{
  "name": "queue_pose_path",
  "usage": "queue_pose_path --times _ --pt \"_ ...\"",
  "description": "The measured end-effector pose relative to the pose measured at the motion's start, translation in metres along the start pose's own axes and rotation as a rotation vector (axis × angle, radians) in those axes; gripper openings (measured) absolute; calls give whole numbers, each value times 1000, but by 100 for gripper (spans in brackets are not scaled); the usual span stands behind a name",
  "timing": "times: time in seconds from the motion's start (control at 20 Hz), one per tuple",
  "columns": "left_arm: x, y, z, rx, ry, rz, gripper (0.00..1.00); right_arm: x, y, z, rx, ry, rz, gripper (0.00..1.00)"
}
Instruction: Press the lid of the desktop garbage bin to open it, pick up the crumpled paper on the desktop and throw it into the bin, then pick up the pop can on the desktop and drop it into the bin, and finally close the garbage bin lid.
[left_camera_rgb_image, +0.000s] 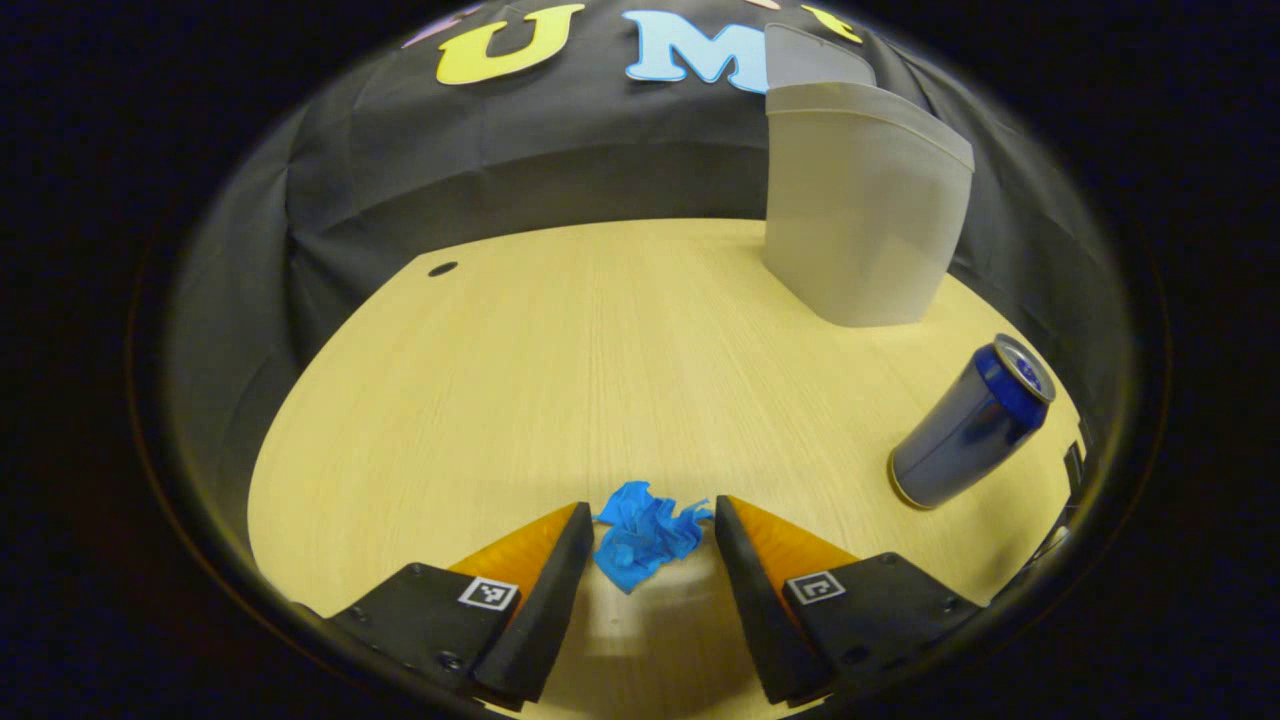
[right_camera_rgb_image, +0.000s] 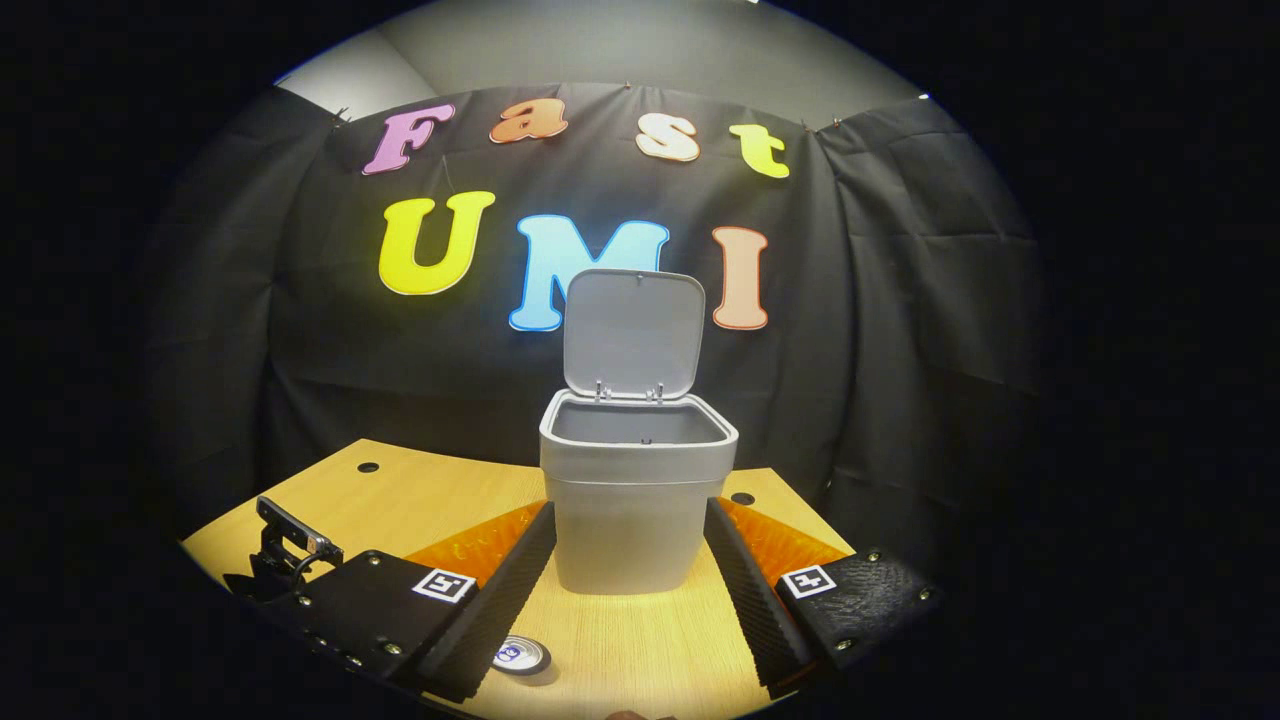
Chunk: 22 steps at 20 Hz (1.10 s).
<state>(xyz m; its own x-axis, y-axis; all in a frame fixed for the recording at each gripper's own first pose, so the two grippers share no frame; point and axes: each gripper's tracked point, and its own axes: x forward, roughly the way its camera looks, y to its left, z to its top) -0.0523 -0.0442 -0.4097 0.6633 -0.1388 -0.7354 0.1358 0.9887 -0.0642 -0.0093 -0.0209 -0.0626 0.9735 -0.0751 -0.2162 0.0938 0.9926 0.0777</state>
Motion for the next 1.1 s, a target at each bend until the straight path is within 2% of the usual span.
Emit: queue_pose_path --times 0.15,0.2,0.35,0.4,0.45,0.5,0.55,0.65,0.75,0.8,0.85,0.95,1.0,1.05,1.1 --pt "1 0 -2 -13 8 2 73 0 -2 -3 2 6 -4 96" --pt "2 1 -1 -16 8 10 73 0 -2 -3 2 8 -3 96" --pt "3 3 -1 -14 11 9 53 0 0 -5 -1 13 6 96" --pt "3 3 1 -15 7 4 66 0 0 -5 -3 15 10 96" --pt "3 1 1 -12 12 -1 44 0 1 -6 -4 16 13 96" --pt "3 2 1 -11 13 -3 43 0 1 -5 -6 17 16 96" --pt "2 3 2 -7 11 0 60 0 2 -6 -7 17 18 96" --pt "1 0 4 -9 10 -11 41 2 3 -7 -4 21 23 96" --pt "1 4 8 -3 1 4 41 3 4 -7 -4 24 30 96" --pt "1 4 9 -5 2 2 23 3 5 -6 -7 26 35 96" --pt "1 1 7 -8 4 -1 23 4 5 -7 -12 27 37 96" --pt "-6 10 9 -10 -2 32 31 4 5 -5 -18 18 41 96" --pt "-3 8 9 -16 1 28 15 3 5 -3 -20 13 41 96" --pt "-3 8 10 -24 -3 25 22 4 4 -3 -24 6 39 96" --pt "-4 8 11 -29 -6 26 15 5 0 -2 -27 -1 32 96"
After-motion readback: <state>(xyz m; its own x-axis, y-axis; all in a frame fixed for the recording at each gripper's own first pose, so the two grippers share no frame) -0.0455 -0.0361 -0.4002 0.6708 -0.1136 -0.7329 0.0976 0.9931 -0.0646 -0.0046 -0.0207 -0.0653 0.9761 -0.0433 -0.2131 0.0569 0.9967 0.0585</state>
